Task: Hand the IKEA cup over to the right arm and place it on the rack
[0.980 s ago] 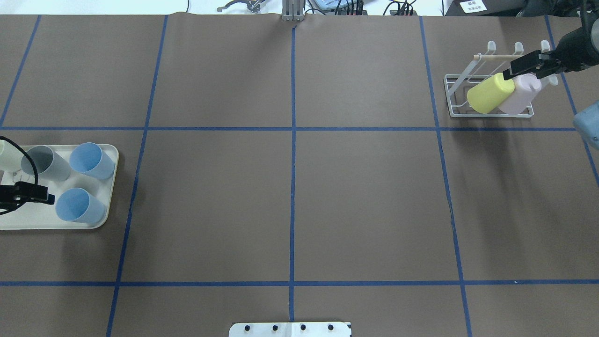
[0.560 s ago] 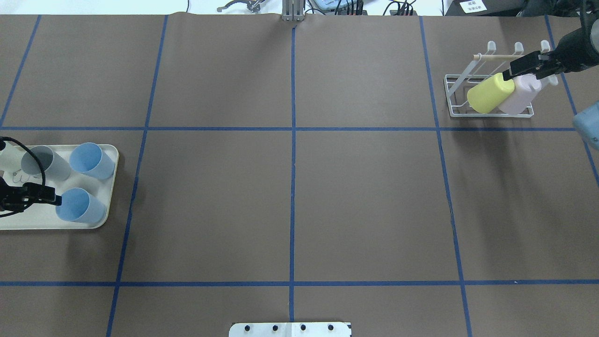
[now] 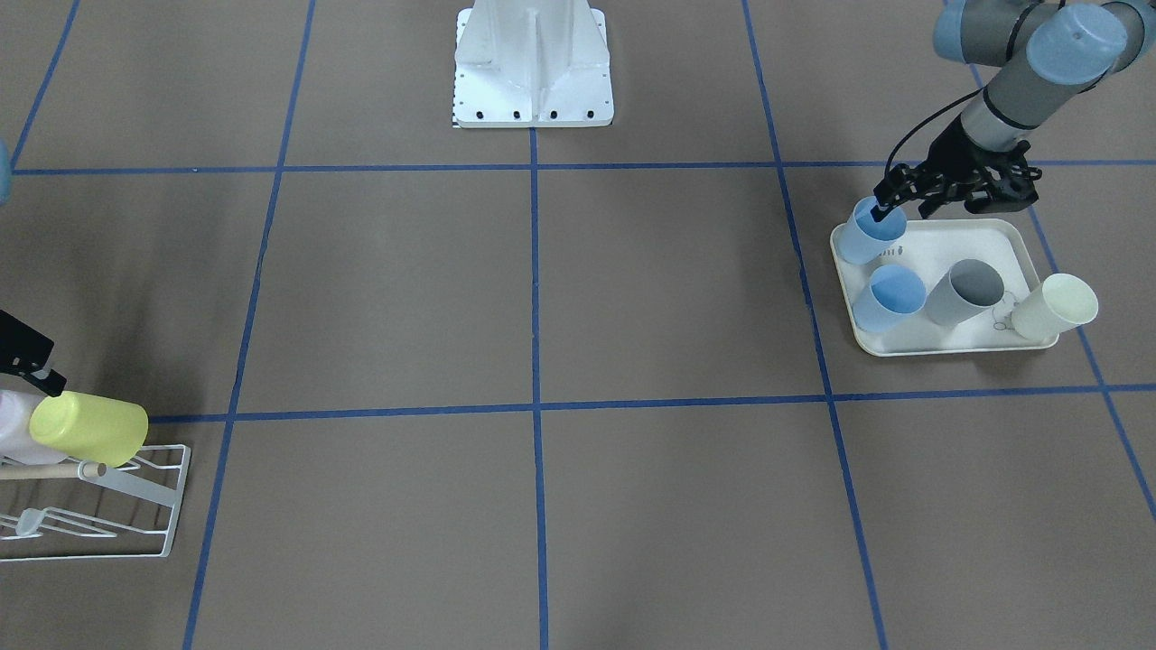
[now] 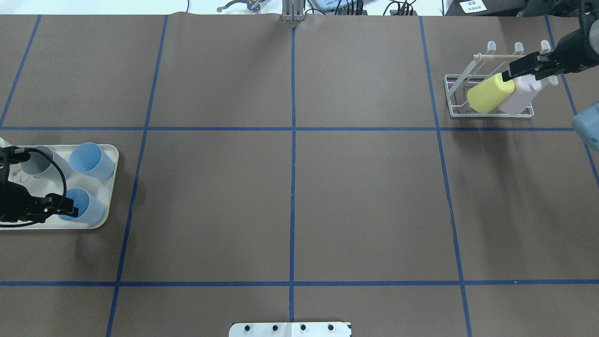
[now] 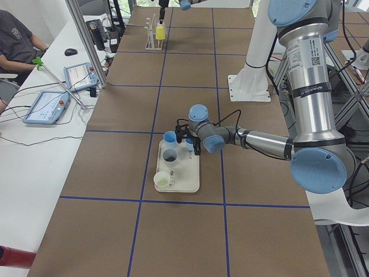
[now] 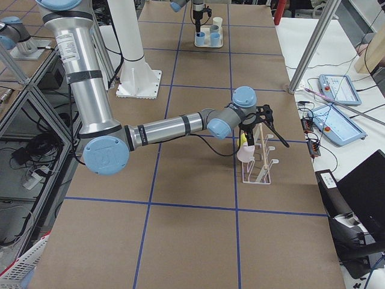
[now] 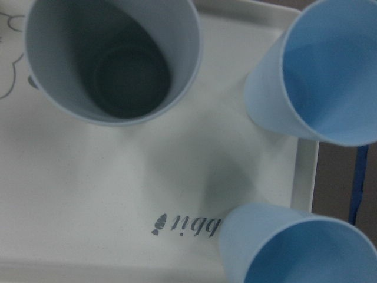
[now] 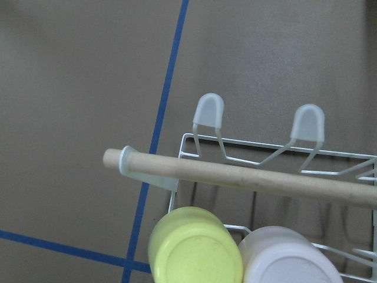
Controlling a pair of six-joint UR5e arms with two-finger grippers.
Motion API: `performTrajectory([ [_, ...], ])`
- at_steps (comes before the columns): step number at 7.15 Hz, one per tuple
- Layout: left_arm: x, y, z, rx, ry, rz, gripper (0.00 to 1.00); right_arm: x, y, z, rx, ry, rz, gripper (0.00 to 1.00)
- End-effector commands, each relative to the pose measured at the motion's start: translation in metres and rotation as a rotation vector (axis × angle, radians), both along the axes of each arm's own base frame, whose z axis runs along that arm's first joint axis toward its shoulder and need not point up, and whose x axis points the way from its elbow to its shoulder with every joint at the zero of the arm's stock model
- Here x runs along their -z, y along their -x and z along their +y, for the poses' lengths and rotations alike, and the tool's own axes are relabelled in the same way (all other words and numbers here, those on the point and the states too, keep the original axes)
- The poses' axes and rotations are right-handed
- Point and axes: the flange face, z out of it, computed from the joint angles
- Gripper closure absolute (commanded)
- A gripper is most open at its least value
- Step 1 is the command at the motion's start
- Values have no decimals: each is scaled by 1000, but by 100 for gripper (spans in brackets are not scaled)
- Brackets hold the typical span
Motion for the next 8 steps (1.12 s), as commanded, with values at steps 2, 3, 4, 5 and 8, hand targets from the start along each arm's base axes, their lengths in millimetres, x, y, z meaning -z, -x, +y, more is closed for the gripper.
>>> performTrajectory([
  [2,42,3,6,-25,45,41,100,-3,0,2,0,3,1,1],
  [3,56,7,-2,-7,80,9,100,-2,-1,2,0,2,1,1],
  [4,69,14,-6,12,87,5,100,-3,-1,2,-1,3,2,1],
  [5,86,22,-6,24,80,16,100,-3,-1,2,-1,4,3,1],
  [8,184,3,-28,63,119,31,100,8,-1,4,-17,7,-13,1],
])
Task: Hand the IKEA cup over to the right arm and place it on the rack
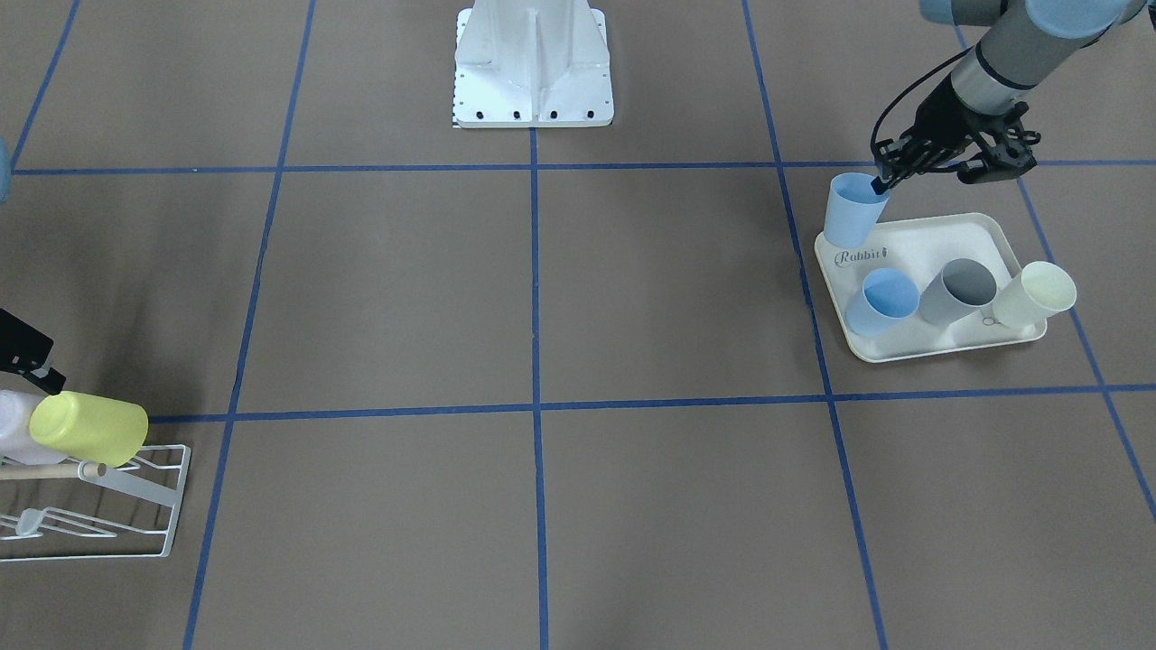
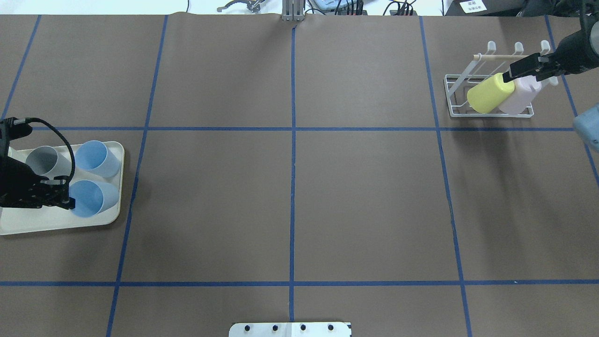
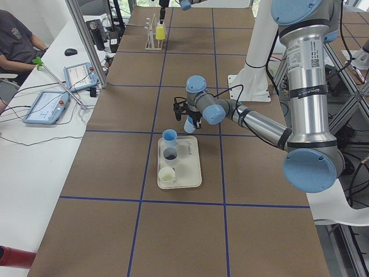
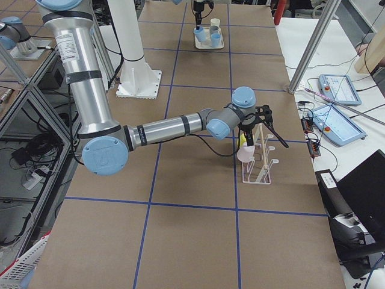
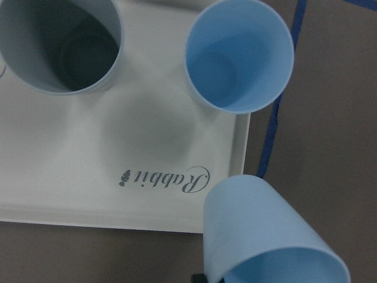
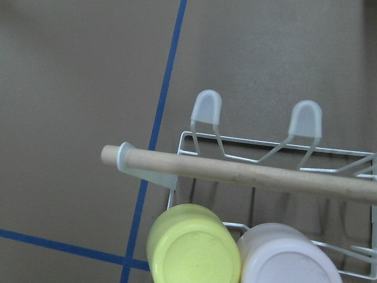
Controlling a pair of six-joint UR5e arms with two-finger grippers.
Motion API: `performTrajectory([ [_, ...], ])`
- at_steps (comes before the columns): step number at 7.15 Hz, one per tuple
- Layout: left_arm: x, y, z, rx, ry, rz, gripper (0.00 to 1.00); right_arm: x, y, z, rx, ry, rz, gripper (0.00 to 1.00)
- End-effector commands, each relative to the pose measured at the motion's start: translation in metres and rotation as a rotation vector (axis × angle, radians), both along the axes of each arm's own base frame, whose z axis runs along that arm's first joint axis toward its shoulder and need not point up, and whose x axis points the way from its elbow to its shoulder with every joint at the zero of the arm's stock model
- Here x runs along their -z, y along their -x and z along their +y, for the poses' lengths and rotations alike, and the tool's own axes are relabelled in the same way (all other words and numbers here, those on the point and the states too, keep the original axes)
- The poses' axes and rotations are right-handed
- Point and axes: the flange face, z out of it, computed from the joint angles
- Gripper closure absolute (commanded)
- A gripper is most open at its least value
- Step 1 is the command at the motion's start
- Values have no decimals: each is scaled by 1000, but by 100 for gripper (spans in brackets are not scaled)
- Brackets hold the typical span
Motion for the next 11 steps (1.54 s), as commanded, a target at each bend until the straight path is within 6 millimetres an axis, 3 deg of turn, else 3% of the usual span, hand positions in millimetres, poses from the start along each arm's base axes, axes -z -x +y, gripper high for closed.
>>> performTrajectory([
  [1,85,-24,-22,96,81,69,100,29,6,8,-41,27,-48,1],
  [3,157,-52,-25,131,93,201,100,96,39,40,-70,79,-159,1],
  [4,187,-76,-19,116,78,314,100,128,58,58,-68,105,-214,1],
  [5,200,-89,-24,135,90,443,100,149,65,71,-72,126,-257,1],
  [7,177,-117,-26,107,8,716,100,168,92,92,-43,92,-409,1],
  [9,151,-120,-28,71,-56,879,100,193,104,117,-40,113,-593,1],
  [11,164,-124,-33,62,43,1030,100,226,131,142,-12,134,-770,3],
])
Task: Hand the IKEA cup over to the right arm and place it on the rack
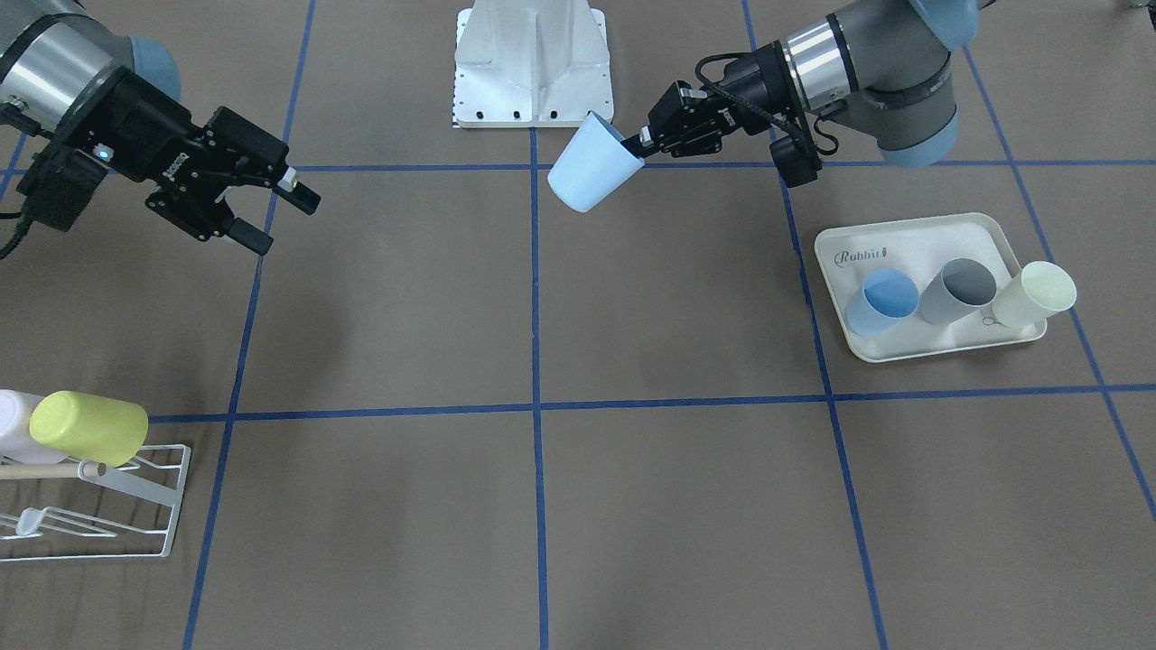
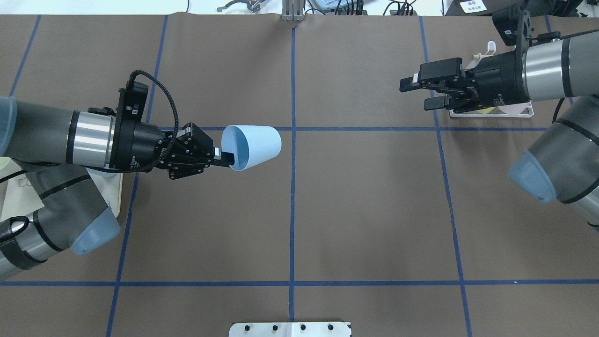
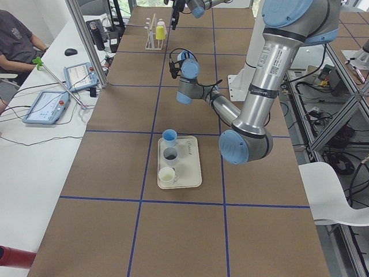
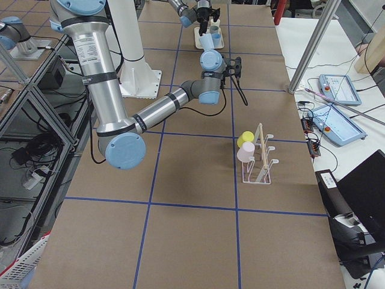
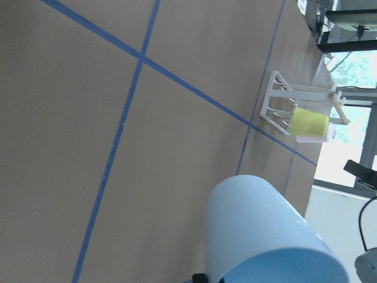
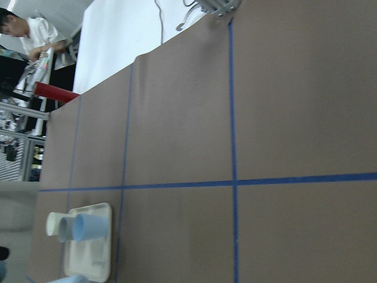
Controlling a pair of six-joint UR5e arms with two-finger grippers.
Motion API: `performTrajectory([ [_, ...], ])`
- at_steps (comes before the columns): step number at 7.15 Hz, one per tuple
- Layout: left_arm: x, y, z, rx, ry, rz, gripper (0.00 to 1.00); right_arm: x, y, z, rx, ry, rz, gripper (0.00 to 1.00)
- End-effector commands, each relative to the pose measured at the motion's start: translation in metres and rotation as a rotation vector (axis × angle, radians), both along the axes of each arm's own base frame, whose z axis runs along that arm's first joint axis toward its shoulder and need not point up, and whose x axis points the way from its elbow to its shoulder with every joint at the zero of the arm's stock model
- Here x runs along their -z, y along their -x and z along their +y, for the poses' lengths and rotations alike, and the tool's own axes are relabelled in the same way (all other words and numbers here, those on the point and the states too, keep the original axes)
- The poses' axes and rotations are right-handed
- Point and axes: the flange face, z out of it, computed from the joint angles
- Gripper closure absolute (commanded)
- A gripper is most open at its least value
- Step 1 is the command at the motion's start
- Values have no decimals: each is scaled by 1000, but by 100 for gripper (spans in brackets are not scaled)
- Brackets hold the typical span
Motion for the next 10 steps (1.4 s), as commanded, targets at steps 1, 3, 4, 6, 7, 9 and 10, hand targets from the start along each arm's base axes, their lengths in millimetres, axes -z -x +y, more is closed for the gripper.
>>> performTrajectory([
  [1,17,-8,-9,-62,84,190,100,33,30,27,13,4,-183,3],
  [3,22,-10,-12,-82,190,323,100,69,50,36,20,4,-269,3],
  [4,17,-10,-10,-122,241,386,100,81,59,43,12,10,-323,3],
  [6,10,0,-5,-186,321,537,100,87,81,69,11,6,-434,4],
  [7,6,1,-4,-210,353,592,100,91,82,75,17,-15,-475,4],
  [9,6,-6,16,-292,399,692,100,114,88,81,36,-35,-519,3],
  [10,6,-9,22,-311,400,707,100,124,91,84,46,-23,-541,3],
])
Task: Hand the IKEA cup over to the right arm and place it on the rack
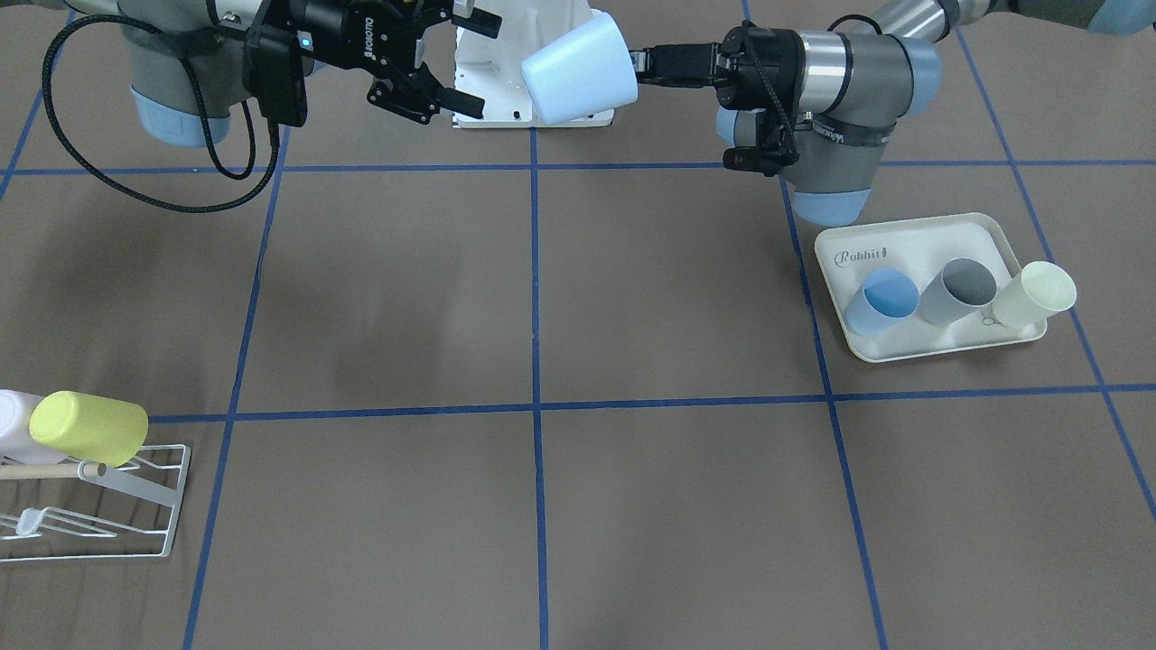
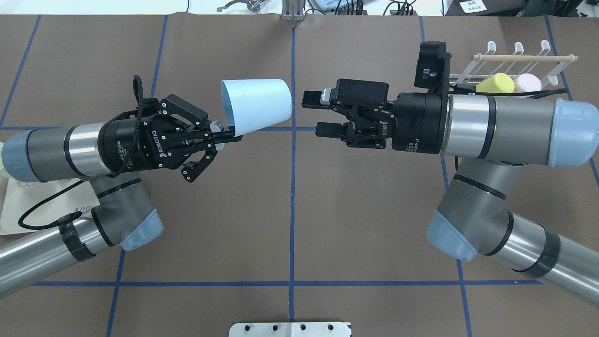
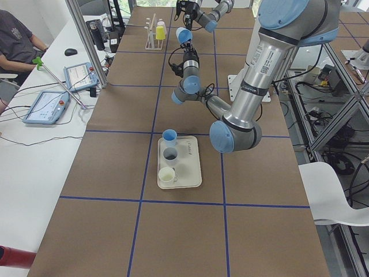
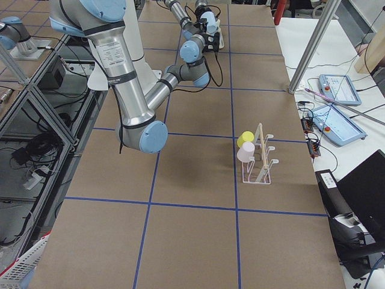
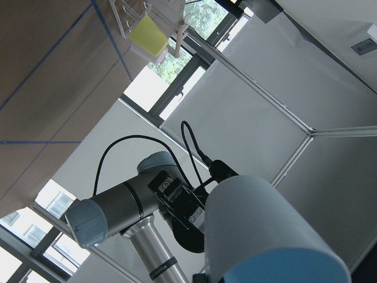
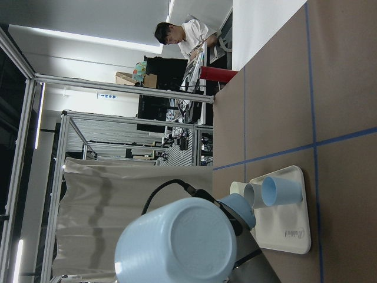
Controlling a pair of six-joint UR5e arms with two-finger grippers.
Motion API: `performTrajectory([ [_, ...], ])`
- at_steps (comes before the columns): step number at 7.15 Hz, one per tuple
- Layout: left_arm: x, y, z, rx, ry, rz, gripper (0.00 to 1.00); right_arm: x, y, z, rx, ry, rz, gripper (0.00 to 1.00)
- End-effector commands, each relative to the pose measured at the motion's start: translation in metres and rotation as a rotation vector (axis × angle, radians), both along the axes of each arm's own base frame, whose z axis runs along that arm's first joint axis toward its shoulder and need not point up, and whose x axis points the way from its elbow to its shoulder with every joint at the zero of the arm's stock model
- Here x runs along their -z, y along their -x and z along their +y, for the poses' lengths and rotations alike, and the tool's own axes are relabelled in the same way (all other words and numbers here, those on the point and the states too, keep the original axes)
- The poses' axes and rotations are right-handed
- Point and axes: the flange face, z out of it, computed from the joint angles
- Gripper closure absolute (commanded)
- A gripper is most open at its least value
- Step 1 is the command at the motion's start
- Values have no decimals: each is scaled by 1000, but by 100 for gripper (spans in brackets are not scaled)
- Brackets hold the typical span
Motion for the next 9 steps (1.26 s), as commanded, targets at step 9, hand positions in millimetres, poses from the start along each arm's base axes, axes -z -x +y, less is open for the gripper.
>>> performTrajectory([
  [9,4,-5,28,-115,-6,117,100,36,23,21,11,16,-120,2],
])
